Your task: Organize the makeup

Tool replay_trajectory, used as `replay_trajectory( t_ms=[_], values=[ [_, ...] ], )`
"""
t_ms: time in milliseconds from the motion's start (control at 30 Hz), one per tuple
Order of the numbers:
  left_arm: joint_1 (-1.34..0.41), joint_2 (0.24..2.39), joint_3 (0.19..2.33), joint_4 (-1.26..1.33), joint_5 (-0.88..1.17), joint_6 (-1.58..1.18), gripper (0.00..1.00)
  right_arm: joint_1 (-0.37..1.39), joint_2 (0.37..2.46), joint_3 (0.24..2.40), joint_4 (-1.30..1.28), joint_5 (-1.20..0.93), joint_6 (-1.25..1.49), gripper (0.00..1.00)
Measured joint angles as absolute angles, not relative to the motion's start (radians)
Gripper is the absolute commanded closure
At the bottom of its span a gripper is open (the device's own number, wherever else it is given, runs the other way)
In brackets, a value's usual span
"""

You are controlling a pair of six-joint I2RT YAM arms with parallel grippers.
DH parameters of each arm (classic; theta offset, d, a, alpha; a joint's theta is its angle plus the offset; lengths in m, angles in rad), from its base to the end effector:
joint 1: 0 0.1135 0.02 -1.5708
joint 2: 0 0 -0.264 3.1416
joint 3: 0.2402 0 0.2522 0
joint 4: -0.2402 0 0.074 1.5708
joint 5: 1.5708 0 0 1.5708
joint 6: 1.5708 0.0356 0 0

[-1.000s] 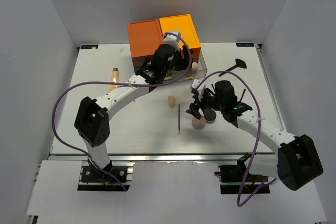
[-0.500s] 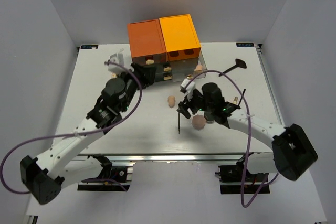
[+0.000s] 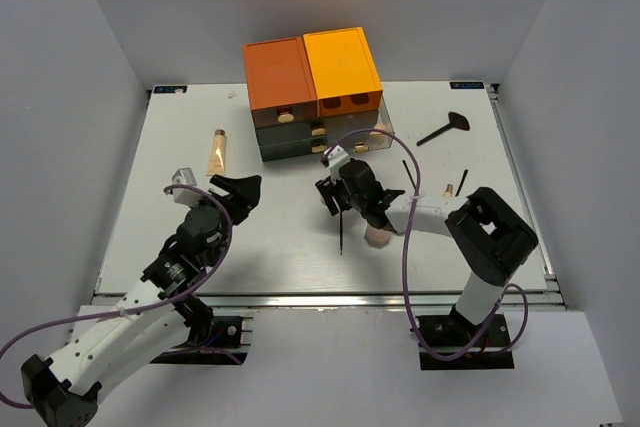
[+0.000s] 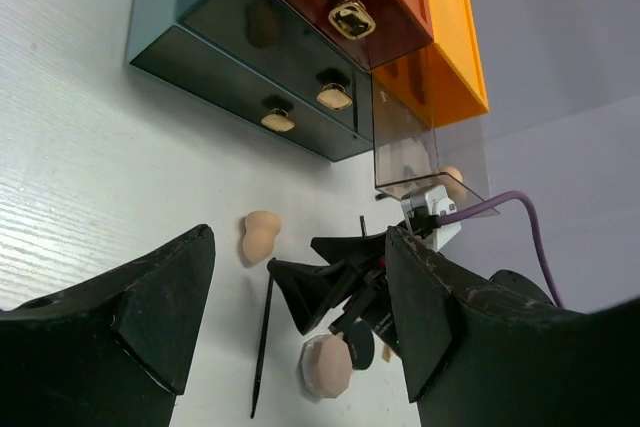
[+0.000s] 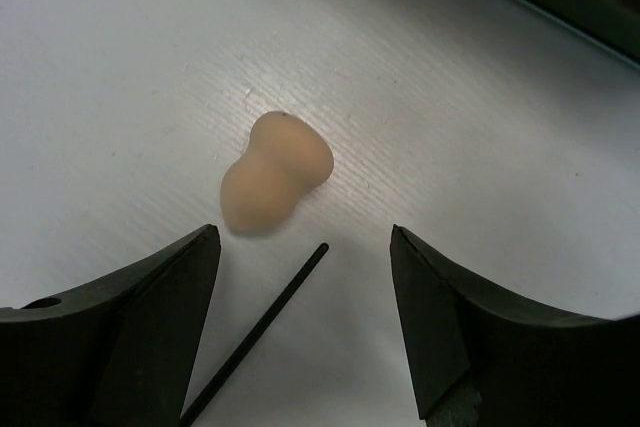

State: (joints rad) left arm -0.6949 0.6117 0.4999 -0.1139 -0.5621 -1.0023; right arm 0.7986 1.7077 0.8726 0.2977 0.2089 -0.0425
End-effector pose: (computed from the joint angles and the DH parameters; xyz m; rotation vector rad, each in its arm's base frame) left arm 0.1316 -0.0850 0.2741 -0.6741 1.6893 -0.7210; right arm 0.2553 0.2516 0.1780 -0.7433 1.9684 0.2358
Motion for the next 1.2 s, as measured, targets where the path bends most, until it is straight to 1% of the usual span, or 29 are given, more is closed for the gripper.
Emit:
replay_trajectory(
  t_ms=[100, 333, 433, 467, 633, 733, 767, 833, 867, 933, 967, 1067, 1133, 1200],
  values=[
    [-0.695, 0.598, 0.500, -0.134, -0.579, -1.019, 0.21, 0.808, 1.731, 0.892, 0.318, 0.236, -0.026, 0.26],
    [-0.695, 0.641, 0.500, -0.150, -0.586, -1.026, 0.20, 0.846, 1.757, 0.910, 0.353, 0.255, -0.002, 0.27],
    [-0.695, 0.663, 0.500, -0.149, -0.584, -1.025, 0.20, 0.853, 1.783, 0.924, 0.358, 0.268, 0.001, 0.33],
    [-0.695, 0.669, 0.500, -0.149, -0.583, -1.025, 0.20, 0.853, 1.794, 0.929, 0.360, 0.275, 0.002, 0.36],
    [-0.695, 0.676, 0.500, -0.149, -0.582, -1.026, 0.20, 0.853, 1.835, 0.933, 0.363, 0.288, 0.005, 0.43],
    [-0.695, 0.676, 0.500, -0.149, -0.583, -1.025, 0.20, 0.853, 1.849, 0.933, 0.364, 0.289, 0.004, 0.50],
    [-0.695, 0.676, 0.500, -0.149, -0.583, -1.025, 0.20, 0.853, 1.852, 0.933, 0.366, 0.289, 0.004, 0.58],
    [-0.695, 0.676, 0.500, -0.149, -0.583, -1.025, 0.19, 0.853, 1.854, 0.933, 0.368, 0.286, -0.001, 0.68],
    [-0.695, 0.676, 0.500, -0.149, -0.582, -1.025, 0.20, 0.853, 1.854, 0.933, 0.370, 0.283, -0.005, 0.79],
    [-0.695, 0.676, 0.500, -0.149, -0.583, -1.025, 0.20, 0.853, 1.853, 0.933, 0.373, 0.268, -0.018, 0.92],
    [-0.695, 0.676, 0.500, -0.149, -0.583, -1.025, 0.20, 0.852, 1.851, 0.933, 0.374, 0.257, -0.027, 1.00],
    [-0.695, 0.677, 0.500, -0.147, -0.583, -1.025, 0.19, 0.851, 1.804, 0.899, 0.374, 0.188, -0.056, 1.00],
    [-0.695, 0.677, 0.500, -0.141, -0.582, -1.025, 0.19, 0.851, 1.732, 0.858, 0.355, 0.084, -0.095, 1.00],
    [-0.695, 0.677, 0.500, -0.131, -0.583, -1.025, 0.19, 0.850, 1.635, 0.828, 0.320, -0.084, -0.182, 1.00]
  ],
)
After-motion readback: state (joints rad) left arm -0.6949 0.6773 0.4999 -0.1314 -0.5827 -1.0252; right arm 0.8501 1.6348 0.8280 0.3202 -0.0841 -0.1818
